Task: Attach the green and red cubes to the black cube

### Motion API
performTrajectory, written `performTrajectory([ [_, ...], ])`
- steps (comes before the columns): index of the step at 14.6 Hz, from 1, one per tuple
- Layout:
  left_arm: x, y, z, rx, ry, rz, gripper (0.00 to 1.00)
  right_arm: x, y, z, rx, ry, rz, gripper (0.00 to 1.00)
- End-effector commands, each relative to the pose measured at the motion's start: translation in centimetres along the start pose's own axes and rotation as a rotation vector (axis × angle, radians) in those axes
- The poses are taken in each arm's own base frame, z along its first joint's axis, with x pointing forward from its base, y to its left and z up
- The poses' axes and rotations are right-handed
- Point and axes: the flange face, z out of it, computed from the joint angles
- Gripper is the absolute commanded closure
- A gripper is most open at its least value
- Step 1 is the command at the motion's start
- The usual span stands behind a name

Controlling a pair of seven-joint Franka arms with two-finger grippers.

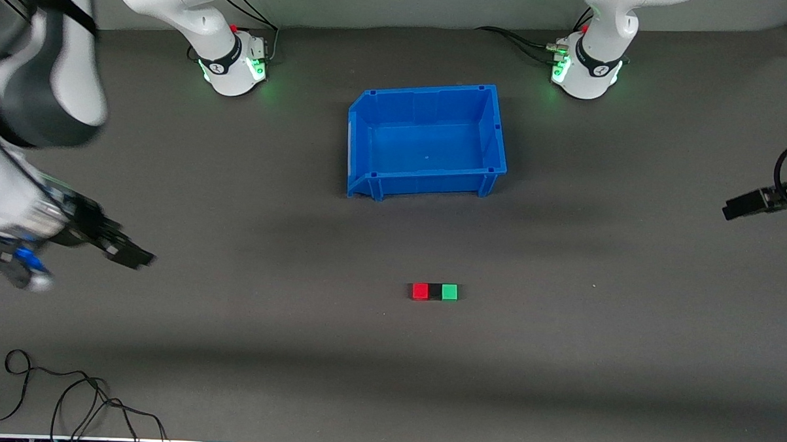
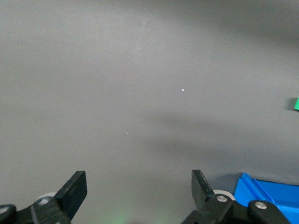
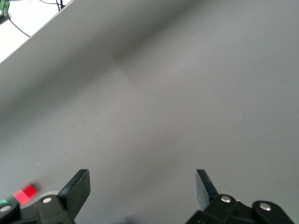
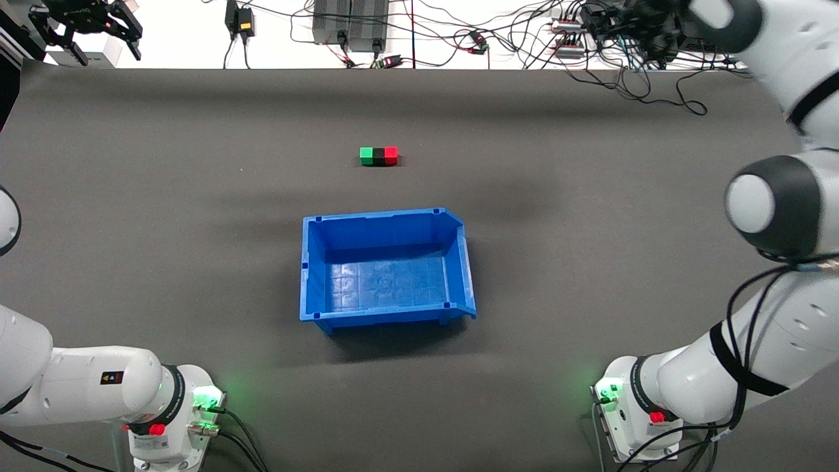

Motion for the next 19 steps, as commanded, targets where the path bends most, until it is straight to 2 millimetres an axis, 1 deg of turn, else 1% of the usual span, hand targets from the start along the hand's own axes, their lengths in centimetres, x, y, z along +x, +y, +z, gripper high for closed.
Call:
performTrajectory([
  [1, -1.2, 1.6, -0.8, -0.036, 0.006, 0.015, 0.00, -1.4, 4.2, -3.2, -0.042, 0.024, -0.196, 0.00],
  [2, -1.2, 2.5, -1.1, -0.027, 0.026, 0.040, 0.00, -1.3, 5.3, -4.2, -0.038, 0.036, -0.270, 0.00],
  [4, -0.9, 3.6, -2.1, -0.020, 0.095, 0.064, 0.00, -0.8, 7.4, -5.8, -0.030, 0.057, -0.395, 0.00],
  [6, -0.9, 3.8, -2.4, -0.038, 0.126, 0.070, 0.00, -0.5, 9.0, -6.6, -0.030, 0.064, -0.469, 0.00],
  [7, -1.2, 3.9, -2.8, -0.038, 0.129, 0.105, 0.00, -0.6, 9.2, -6.8, -0.032, 0.060, -0.505, 0.00],
  [8, -1.4, 4.0, -2.8, -0.038, 0.128, 0.125, 0.00, -0.6, 9.3, -7.0, -0.033, 0.062, -0.526, 0.00],
  [10, -2.0, 4.2, -2.1, -0.038, 0.125, 0.125, 0.00, -1.3, 9.2, -7.7, -0.033, 0.061, -0.573, 0.00],
  [13, -1.9, 4.2, -1.7, -0.043, 0.135, 0.123, 0.00, -2.3, 9.2, -8.2, -0.036, 0.040, -0.581, 0.00],
  [14, -1.9, 4.3, -1.7, -0.043, 0.136, 0.129, 0.00, -2.3, 9.2, -8.2, -0.036, 0.039, -0.579, 0.00],
  [16, -1.9, 4.3, -2.0, -0.047, 0.141, 0.154, 0.09, -2.7, 8.7, -7.6, -0.041, 0.005, -0.582, 0.00],
  [17, -2.0, 4.4, -2.1, -0.045, 0.139, 0.198, 0.09, -2.8, 8.6, -7.6, -0.040, 0.003, -0.582, 0.00],
  [18, -2.1, 4.4, -2.0, -0.043, 0.133, 0.209, 0.09, -3.1, 8.0, -7.5, -0.039, 0.001, -0.589, 0.00],
  [19, -2.0, 4.4, -1.8, -0.042, 0.127, 0.208, 0.08, -3.0, 8.0, -7.4, -0.040, 0.001, -0.588, 0.00],
])
